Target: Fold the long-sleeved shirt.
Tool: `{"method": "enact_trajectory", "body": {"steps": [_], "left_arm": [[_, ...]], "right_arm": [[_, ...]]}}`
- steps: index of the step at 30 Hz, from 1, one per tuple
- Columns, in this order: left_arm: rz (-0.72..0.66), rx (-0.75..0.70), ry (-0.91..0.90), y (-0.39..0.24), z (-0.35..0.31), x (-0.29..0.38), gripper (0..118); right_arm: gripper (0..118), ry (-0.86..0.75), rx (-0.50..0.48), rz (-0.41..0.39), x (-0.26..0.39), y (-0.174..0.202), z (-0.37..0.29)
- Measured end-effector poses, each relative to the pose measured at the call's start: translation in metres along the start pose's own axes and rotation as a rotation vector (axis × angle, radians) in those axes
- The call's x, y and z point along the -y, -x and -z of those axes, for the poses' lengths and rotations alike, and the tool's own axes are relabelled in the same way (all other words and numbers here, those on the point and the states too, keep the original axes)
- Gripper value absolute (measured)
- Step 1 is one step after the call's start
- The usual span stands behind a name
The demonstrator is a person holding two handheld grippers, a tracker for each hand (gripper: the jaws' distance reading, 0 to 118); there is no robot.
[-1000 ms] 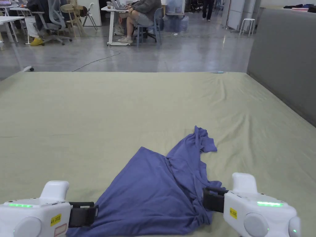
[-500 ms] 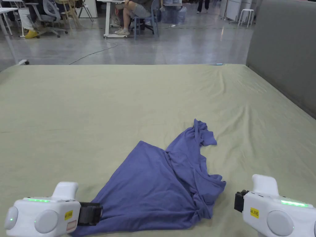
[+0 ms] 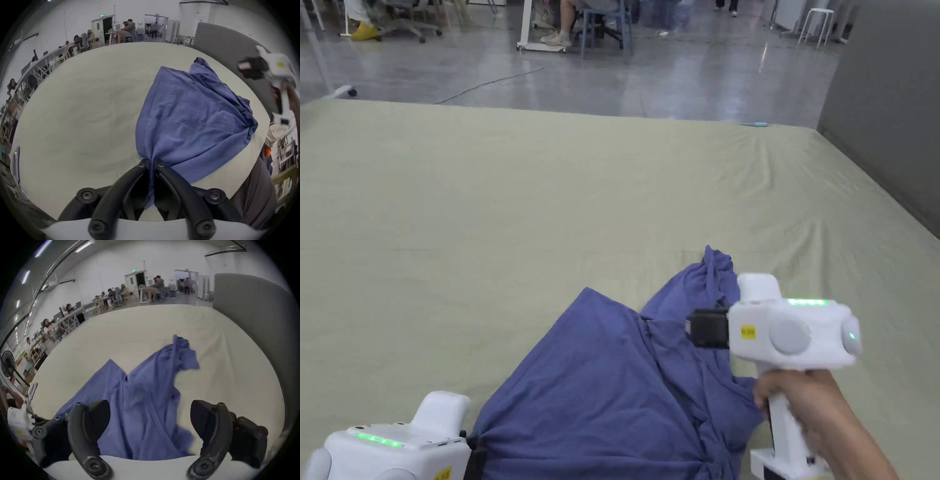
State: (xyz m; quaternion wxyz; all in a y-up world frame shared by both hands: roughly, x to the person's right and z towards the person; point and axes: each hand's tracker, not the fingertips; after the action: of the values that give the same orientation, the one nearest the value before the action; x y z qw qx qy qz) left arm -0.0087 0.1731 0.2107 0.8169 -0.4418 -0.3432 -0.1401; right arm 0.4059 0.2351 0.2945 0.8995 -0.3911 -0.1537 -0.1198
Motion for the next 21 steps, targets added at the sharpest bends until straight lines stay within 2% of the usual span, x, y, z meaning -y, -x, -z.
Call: {"method": "enact_trajectory", "body": {"steps": [2,4,5,9,12,13,15,18,21], "left_arm": [[-0.014,0.021,0.005,-0.001,-0.003,-0.001,0],[-0.04,0.024,0.004,0.0,-0.006,-0.002,0],[-0.05,0.038,0.013,0.003,-0.004,-0.003,0],[-0.07,0.039,0.015,0.009,-0.005,-0.005,0],[-0.087,0.047,0.013,0.011,-0.004,-0.007,0],[-0.089,0.044,0.011,0.011,-0.005,-0.008,0],[-0.09,0.045,0.005,0.011,-0.009,-0.015,0],[-0.12,0.062,-0.091,0.014,-0.027,-0.033,0],[-0.143,0.067,-0.206,0.019,-0.055,-0.066,0]], "right_arm": [[99,0.082,-0.005,-0.042,-0.025,0.001,0.038],[98,0.175,0.032,-0.082,-0.04,0.004,0.07],[93,0.23,0.032,-0.091,-0.042,0.003,0.084],[52,0.395,0.046,-0.079,-0.037,0.005,0.114],[29,0.402,-0.004,-0.062,-0.03,0.005,0.108],[9,0.38,-0.006,-0.057,-0.032,0.005,0.102],[8,0.322,0.024,-0.065,-0.037,0.009,0.081],[8,0.208,-0.041,-0.053,-0.056,0.0,0.037],[8,0.045,-0.027,-0.043,-0.083,-0.011,-0.021]]}}
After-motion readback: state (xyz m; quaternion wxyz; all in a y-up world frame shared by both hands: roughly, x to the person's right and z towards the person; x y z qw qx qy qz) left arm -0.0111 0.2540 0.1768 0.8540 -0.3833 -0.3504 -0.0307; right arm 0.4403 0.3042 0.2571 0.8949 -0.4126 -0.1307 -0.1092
